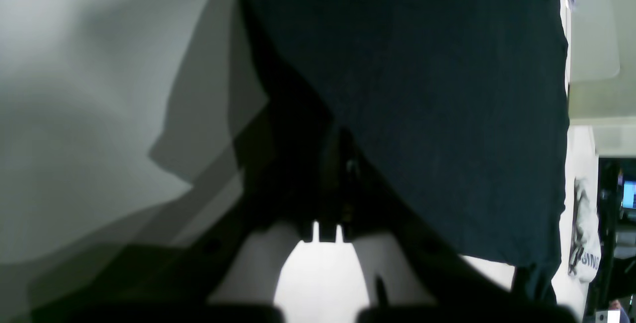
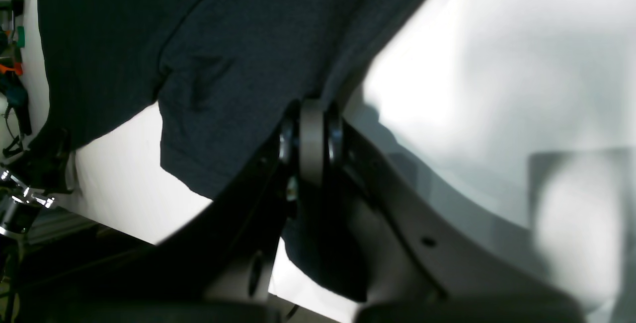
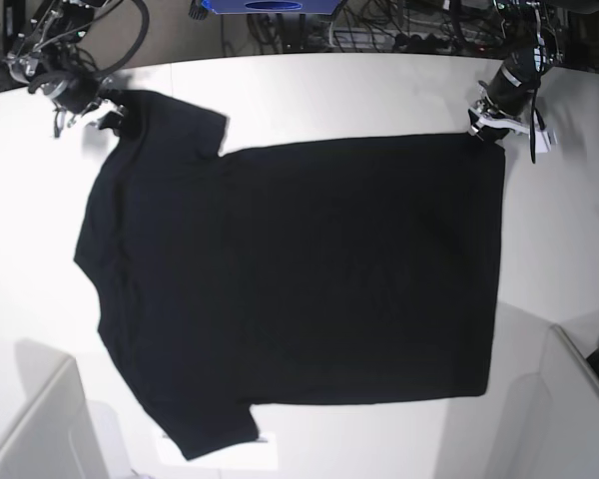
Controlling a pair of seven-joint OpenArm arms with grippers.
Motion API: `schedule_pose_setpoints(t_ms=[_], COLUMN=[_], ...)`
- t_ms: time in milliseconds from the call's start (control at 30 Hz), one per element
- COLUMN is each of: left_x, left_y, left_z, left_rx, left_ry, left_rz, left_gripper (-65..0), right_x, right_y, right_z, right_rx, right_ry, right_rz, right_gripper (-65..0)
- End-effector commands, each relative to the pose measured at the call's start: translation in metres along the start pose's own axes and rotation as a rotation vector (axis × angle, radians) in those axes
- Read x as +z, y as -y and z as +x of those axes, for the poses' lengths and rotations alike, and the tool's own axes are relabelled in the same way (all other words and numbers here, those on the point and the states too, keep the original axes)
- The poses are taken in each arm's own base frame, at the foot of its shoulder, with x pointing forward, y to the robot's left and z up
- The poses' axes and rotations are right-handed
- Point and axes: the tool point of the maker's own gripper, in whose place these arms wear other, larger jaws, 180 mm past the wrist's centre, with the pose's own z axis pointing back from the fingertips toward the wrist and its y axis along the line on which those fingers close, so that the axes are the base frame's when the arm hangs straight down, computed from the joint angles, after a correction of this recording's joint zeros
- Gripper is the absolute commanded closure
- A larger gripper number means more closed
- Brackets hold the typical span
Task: Fold the T-shirt properly
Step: 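Lift the grasped edge and pull it away from the shirt body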
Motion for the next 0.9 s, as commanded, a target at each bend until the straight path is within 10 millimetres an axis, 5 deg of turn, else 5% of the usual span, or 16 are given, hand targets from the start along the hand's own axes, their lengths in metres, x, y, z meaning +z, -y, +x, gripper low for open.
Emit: schedule_pose_setpoints(t_ms=[0,233,500,733,867], left_x=[0.01,0.036,0.079,0.094,0.082], left_y=[-0.005,0.004,-0.007,0.018,0.03], left_z=[0.006,0.02,0.038,0.025,0.026], left_rx=[-0.037,-0.136,-0.195,-0.262,-0.251], left_ry=[-0.008,-0.011,0.038,-0.043,-0.055], left_rz=[0.024,0.052,0.117,0.086,0.054], left_gripper=[0.0,0.0,0.0,0.0,0.0], right_x=[0.007,0.036,0.069,0.069,0.061], right_y=[0.017,0.006,-0.032,-0.052,-0.062], right_z=[-0.022,-0.016,-0.024,-0.002,0.019], right_rx=[0.003,0.12,0.249,0.32,0.349], right_ry=[-0.098,-0.064,-0.024,0.028,0.053], right_rz=[-0.078,-0.133,-0.172,-0.158,-0.139], right_gripper=[0.0,0.0,0.0,0.0,0.0])
